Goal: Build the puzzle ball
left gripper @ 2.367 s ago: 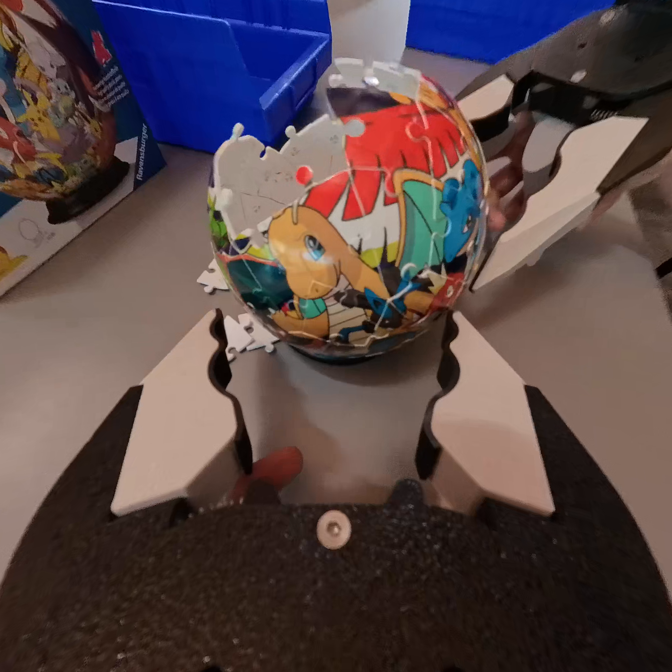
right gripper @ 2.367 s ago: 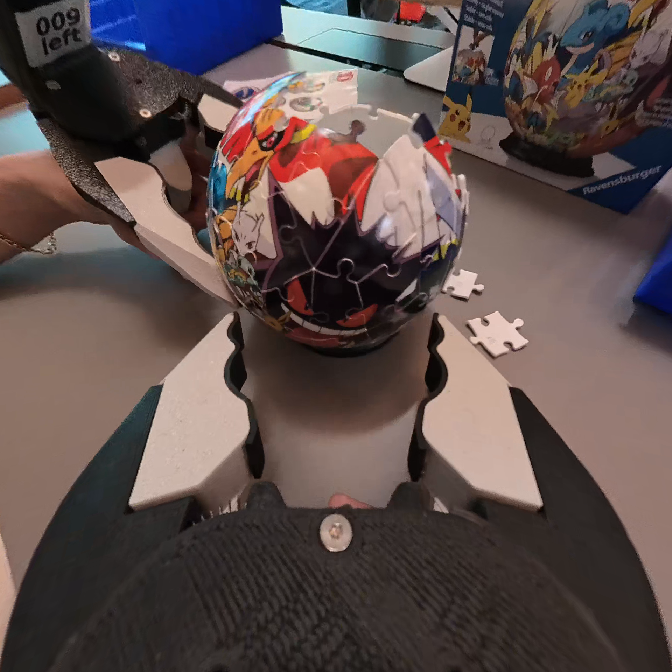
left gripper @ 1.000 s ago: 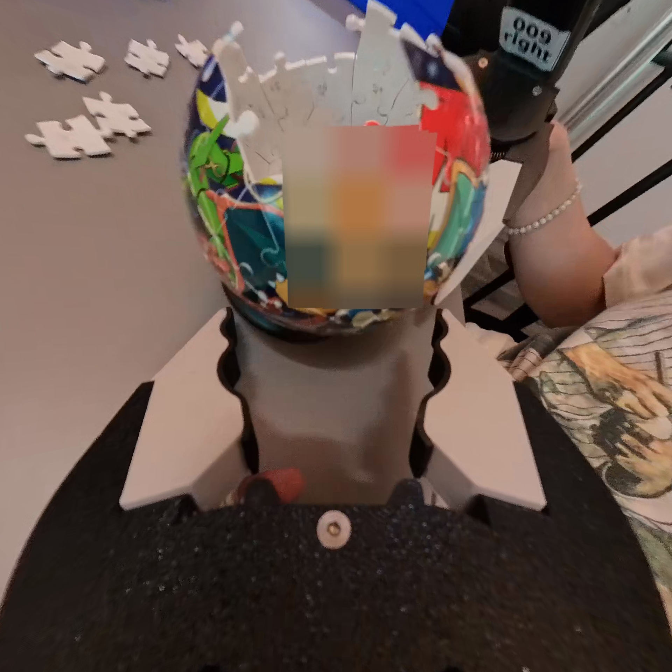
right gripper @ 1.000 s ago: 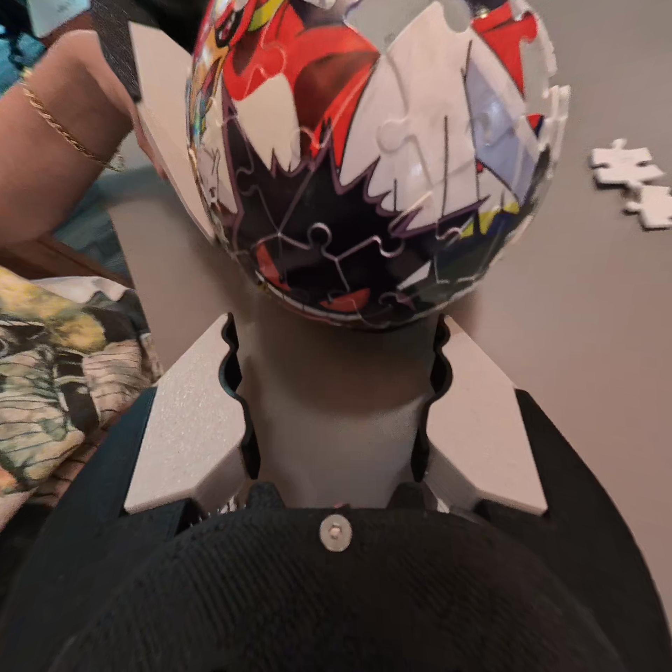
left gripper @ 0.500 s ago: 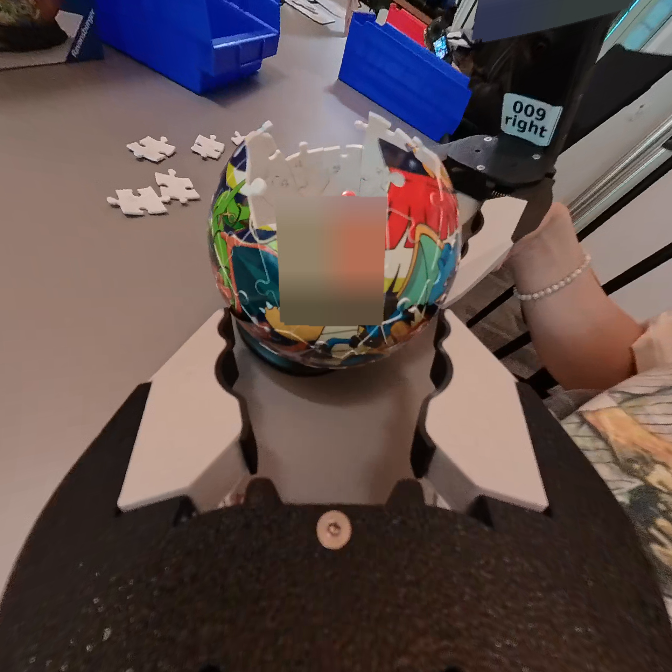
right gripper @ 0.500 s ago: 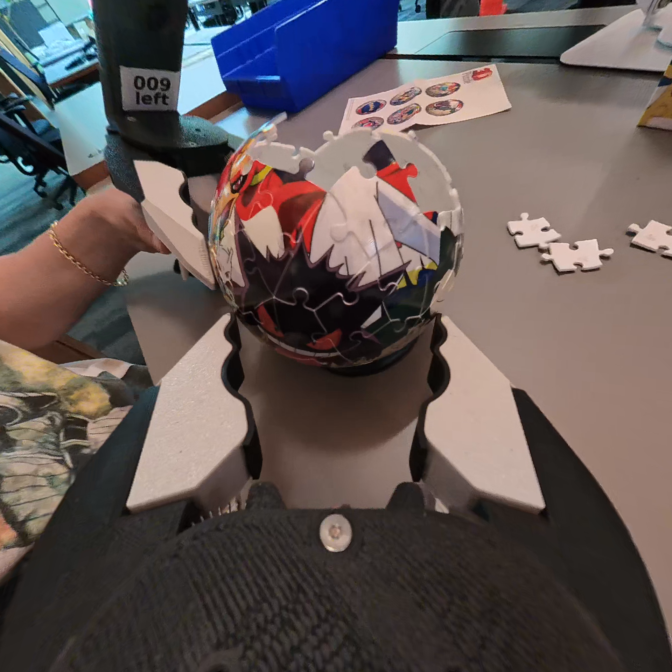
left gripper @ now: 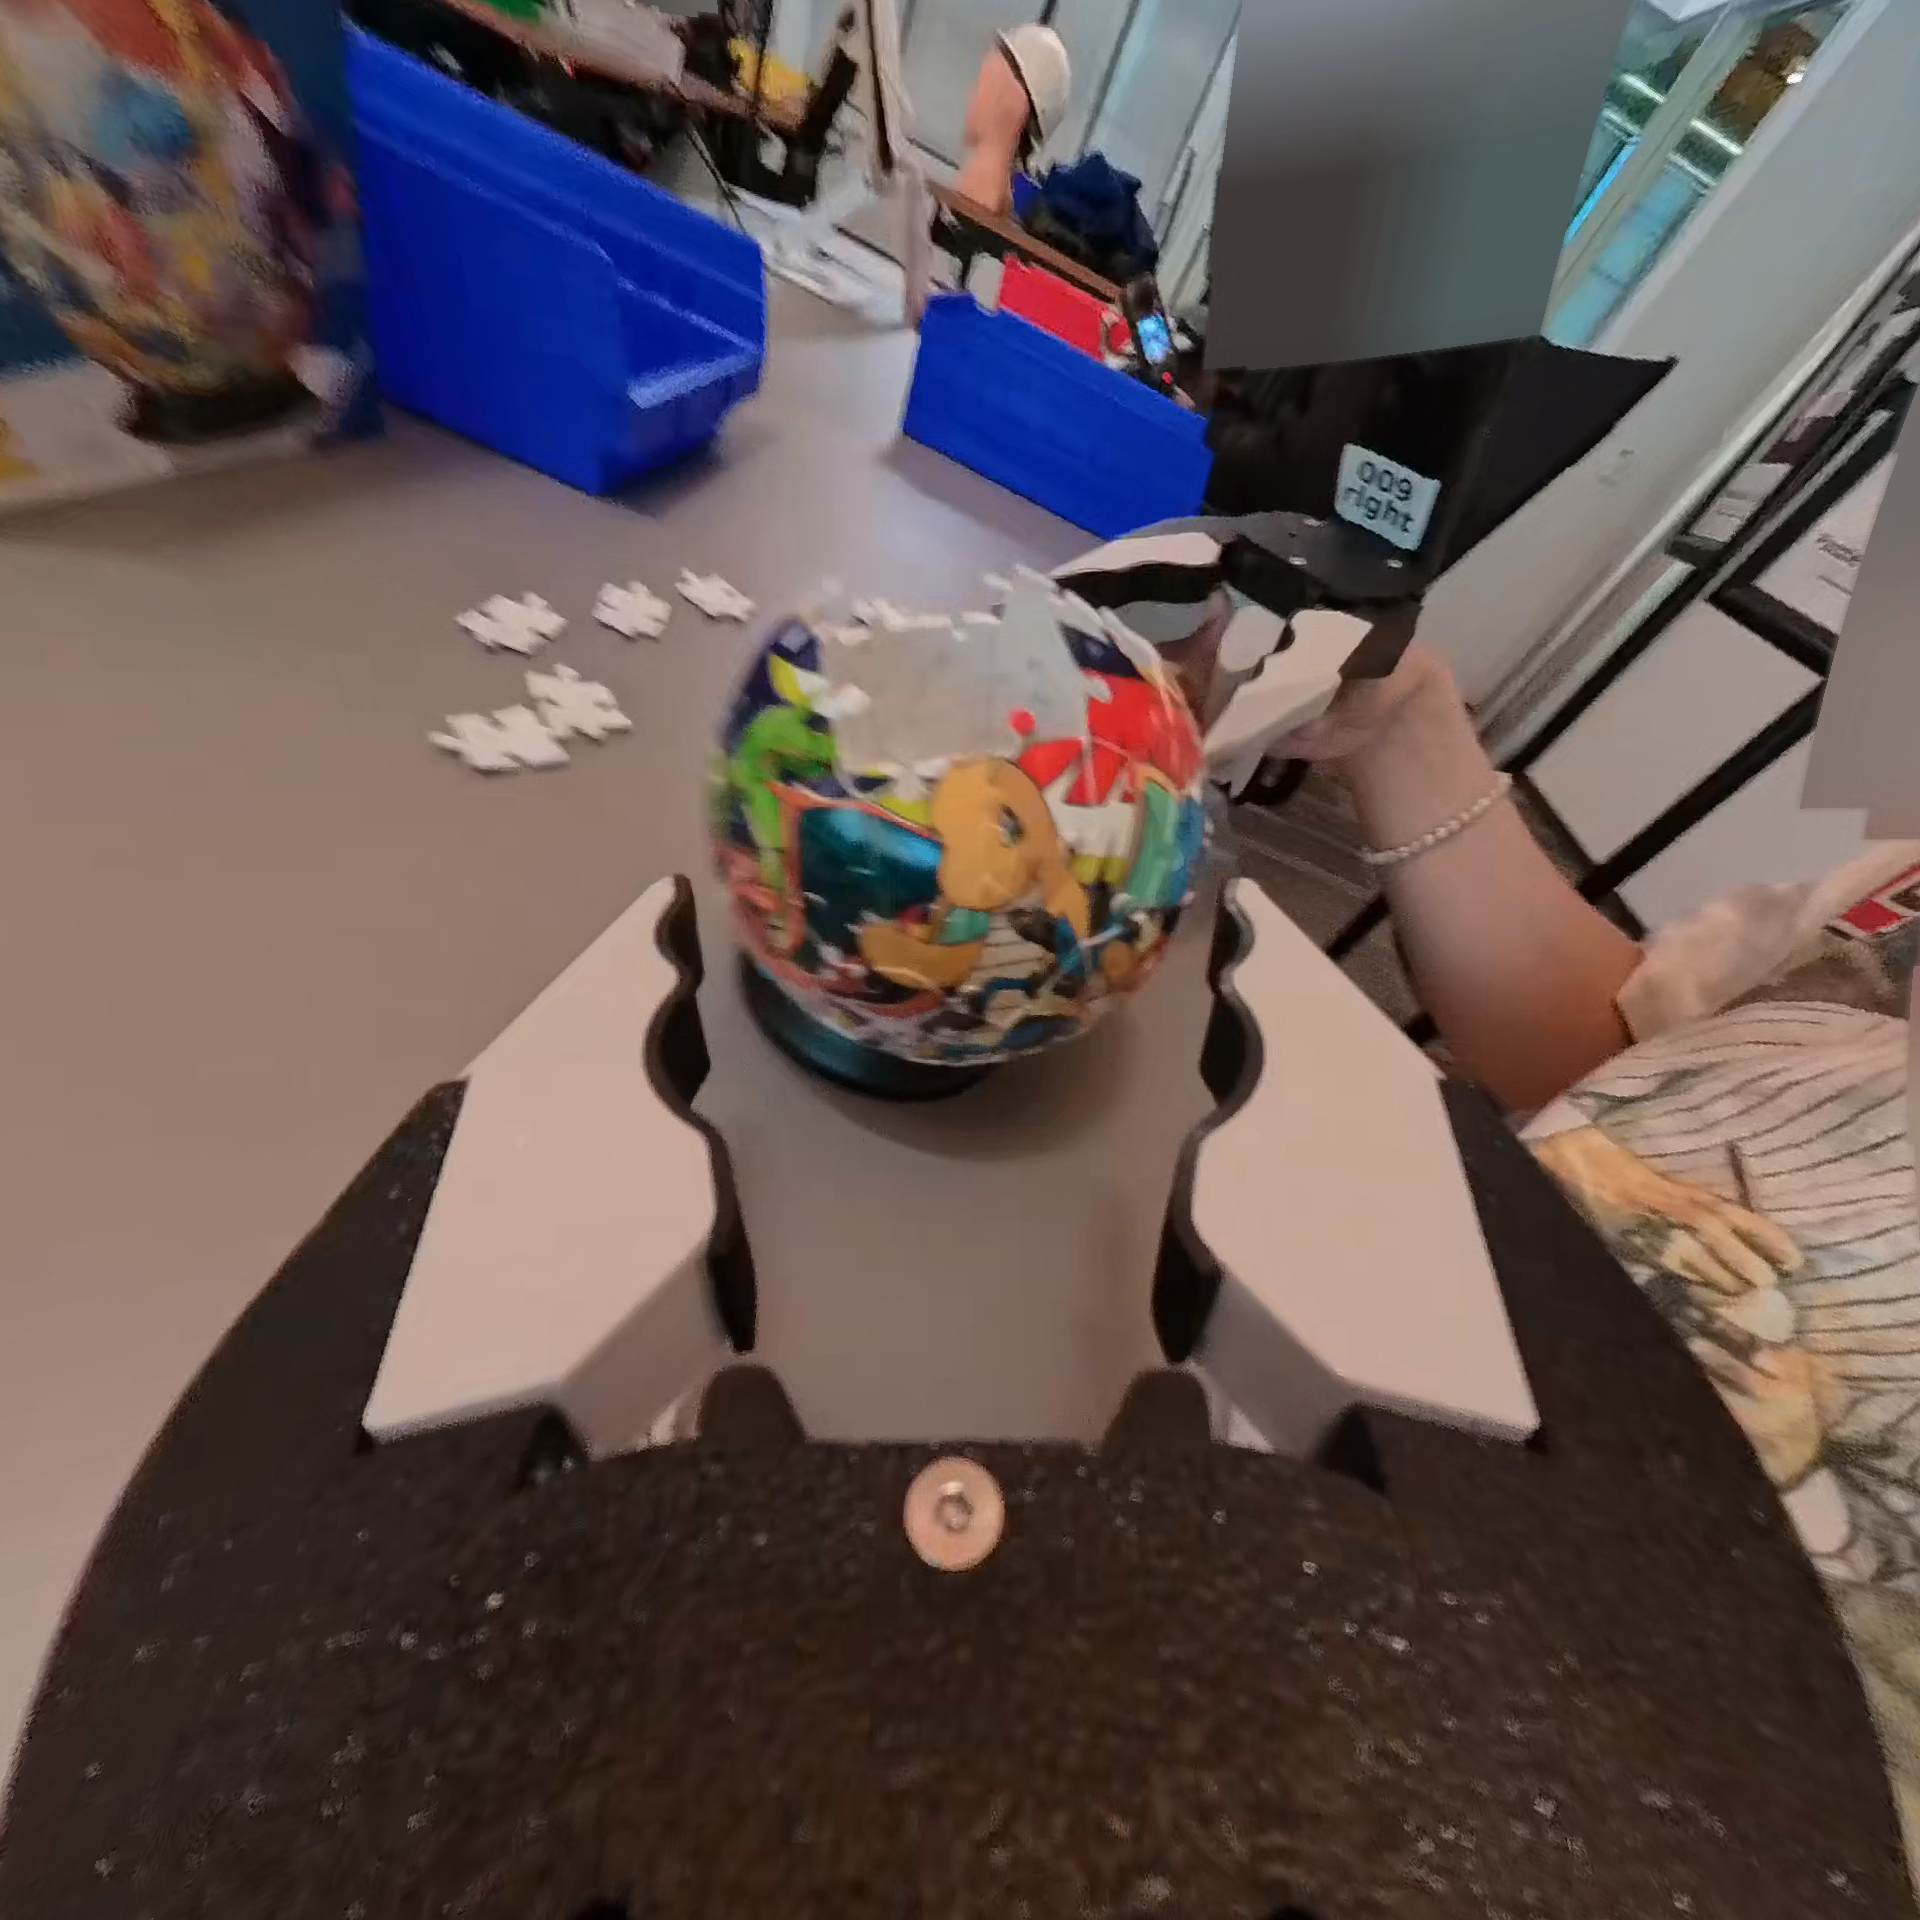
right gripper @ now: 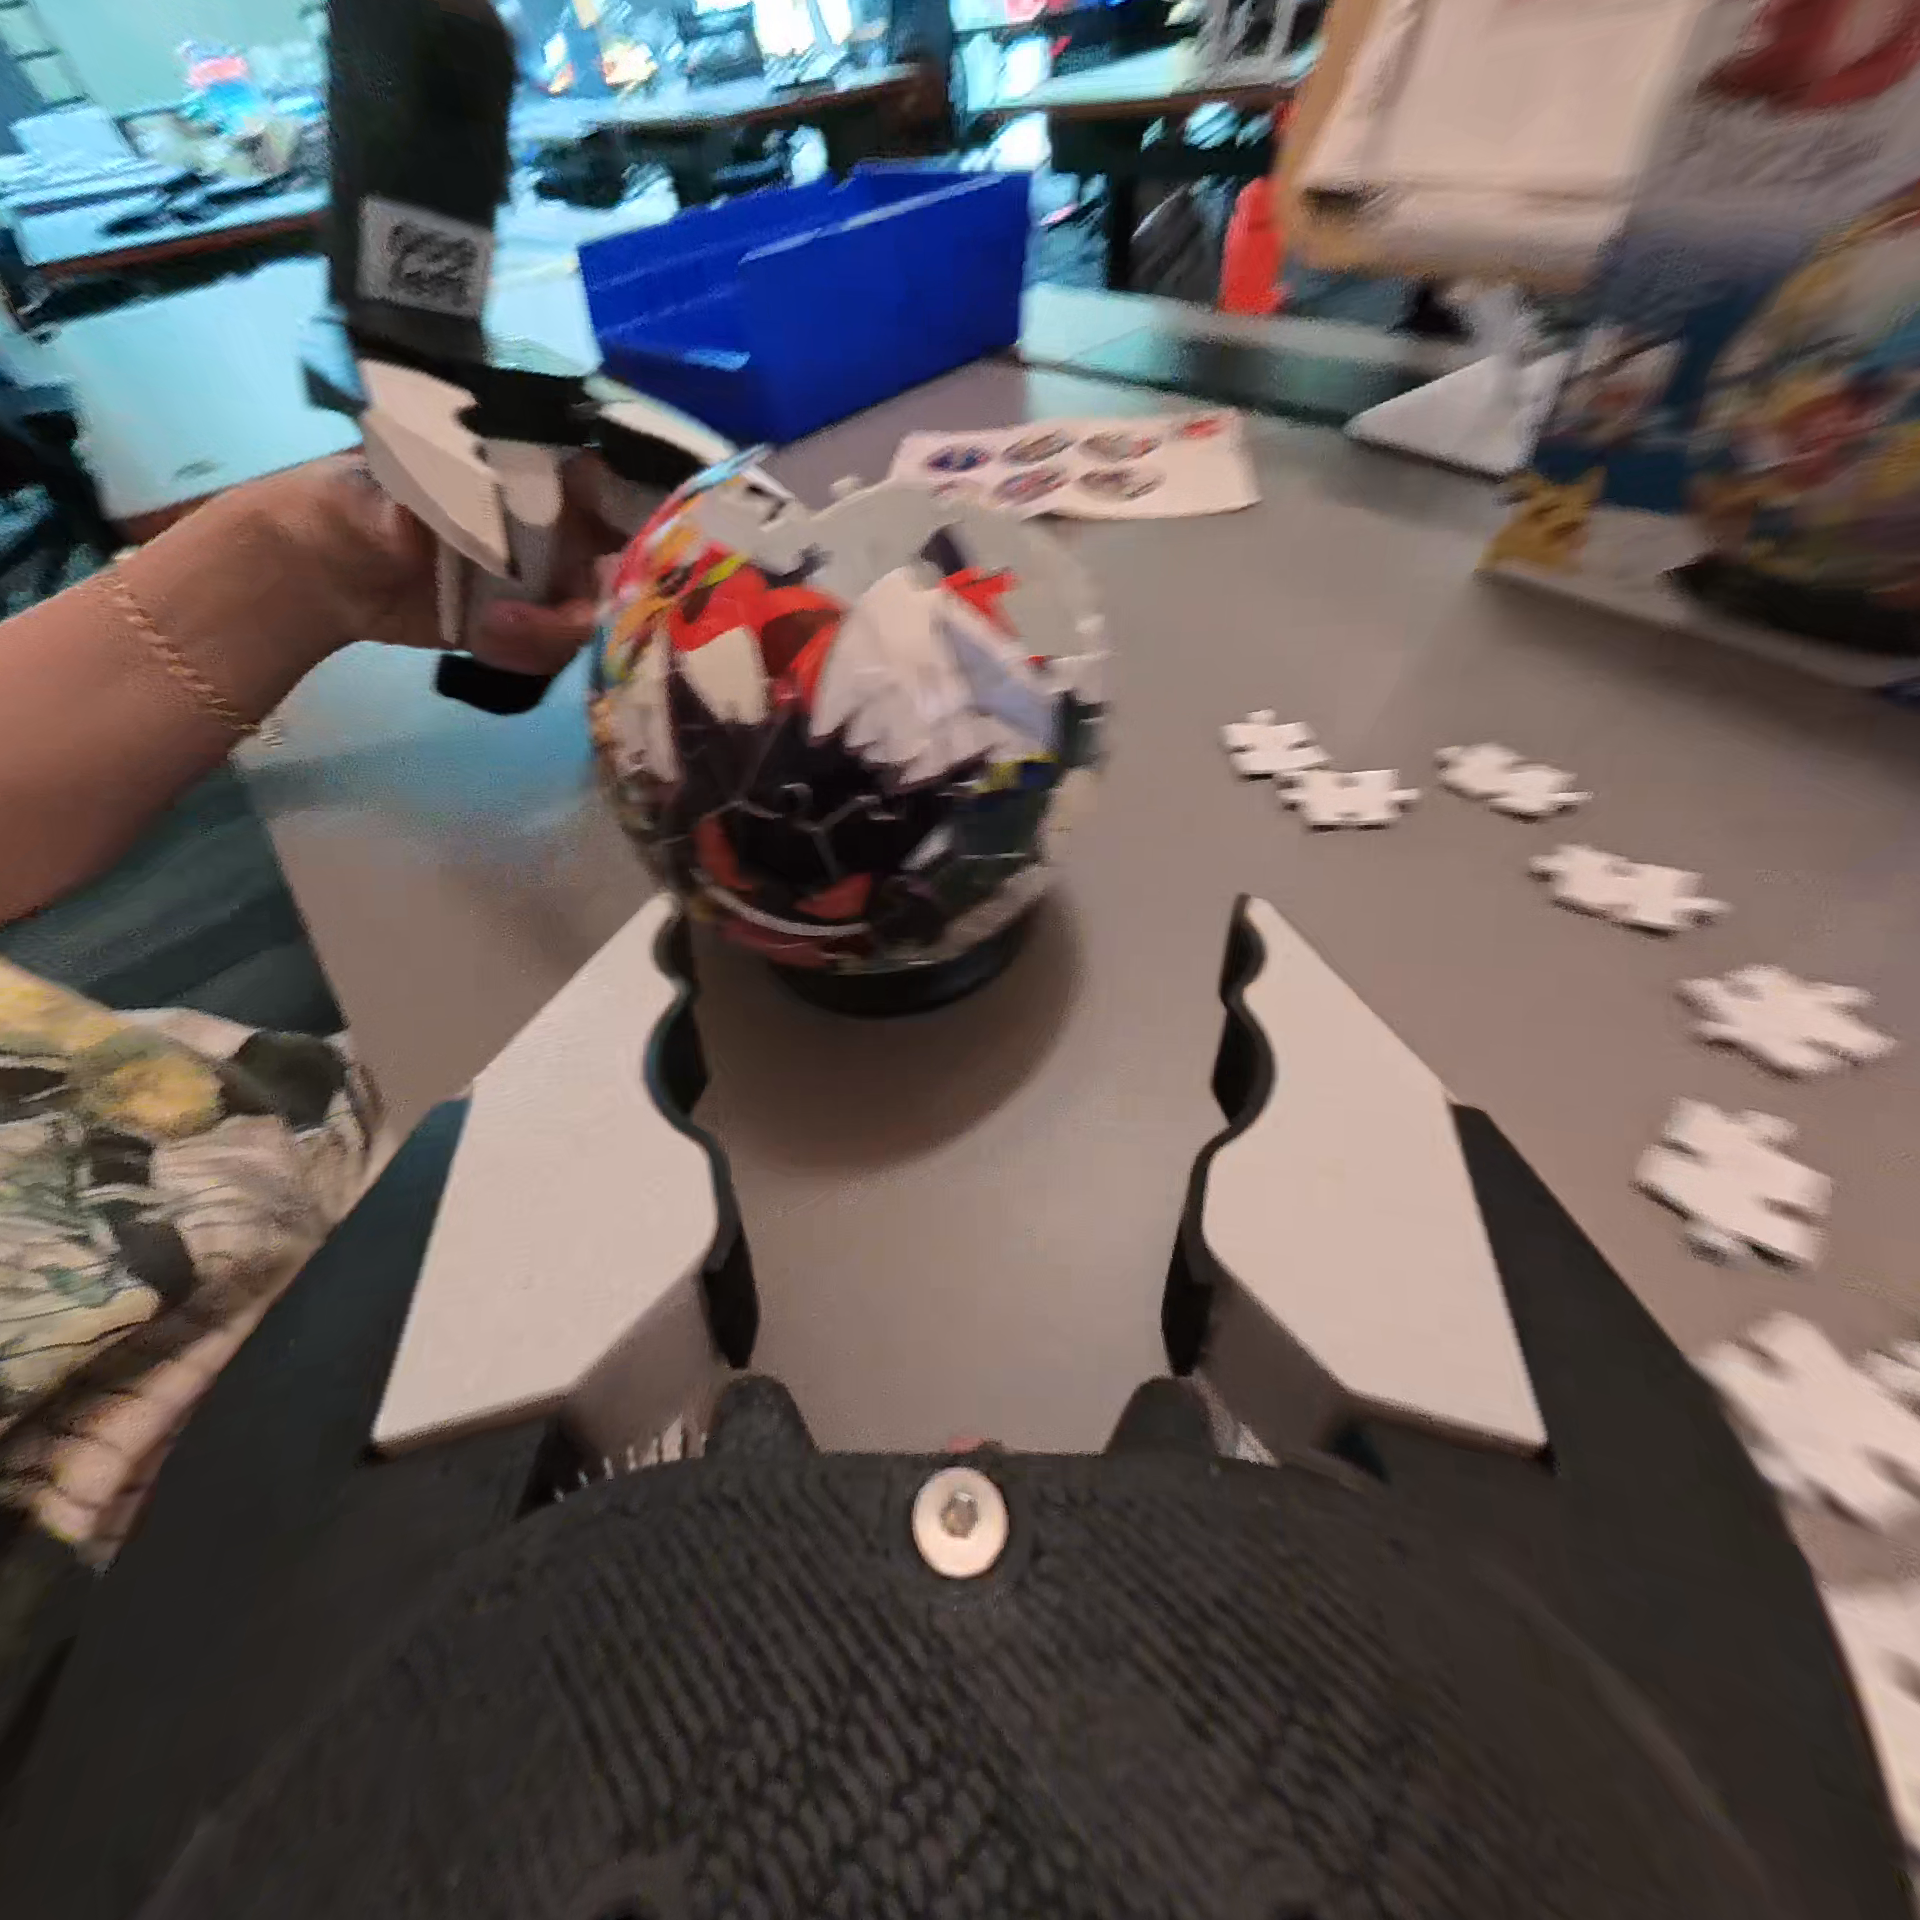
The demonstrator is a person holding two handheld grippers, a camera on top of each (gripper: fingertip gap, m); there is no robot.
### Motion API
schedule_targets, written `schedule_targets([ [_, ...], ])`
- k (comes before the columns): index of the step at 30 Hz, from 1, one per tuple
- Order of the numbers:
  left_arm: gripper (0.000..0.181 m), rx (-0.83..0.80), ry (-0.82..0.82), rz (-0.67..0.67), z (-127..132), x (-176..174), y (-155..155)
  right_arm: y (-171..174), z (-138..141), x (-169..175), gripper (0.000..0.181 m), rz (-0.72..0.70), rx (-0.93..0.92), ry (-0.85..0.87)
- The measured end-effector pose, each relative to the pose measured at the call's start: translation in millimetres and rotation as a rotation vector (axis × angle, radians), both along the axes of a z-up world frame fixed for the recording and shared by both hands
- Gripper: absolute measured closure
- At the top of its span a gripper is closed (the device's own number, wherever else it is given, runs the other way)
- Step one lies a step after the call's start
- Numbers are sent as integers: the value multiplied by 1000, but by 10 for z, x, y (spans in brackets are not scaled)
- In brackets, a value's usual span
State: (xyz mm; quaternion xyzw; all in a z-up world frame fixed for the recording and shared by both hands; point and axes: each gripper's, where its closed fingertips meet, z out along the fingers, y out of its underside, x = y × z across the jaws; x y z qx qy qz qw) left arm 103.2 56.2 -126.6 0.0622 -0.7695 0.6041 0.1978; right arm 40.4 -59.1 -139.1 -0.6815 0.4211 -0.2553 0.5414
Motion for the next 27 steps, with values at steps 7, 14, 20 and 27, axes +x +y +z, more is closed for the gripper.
schedule_targets([
  [7, 126, 183, -213, 69, -125, 1016, -122, -845, -14, 522, 129, -172, -170, 5],
  [14, 131, 270, -263, -32, -428, 1308, -1023, -562, -619, 1294, 128, 163, -453, 145],
  [20, 132, 256, -240, -49, -506, 1317, -1265, -543, -789, 1547, 128, 143, -462, 239],
  [27, 135, 238, -204, -33, -382, 1362, -1232, -430, -812, 1552, 169, 177, -449, 201],
])
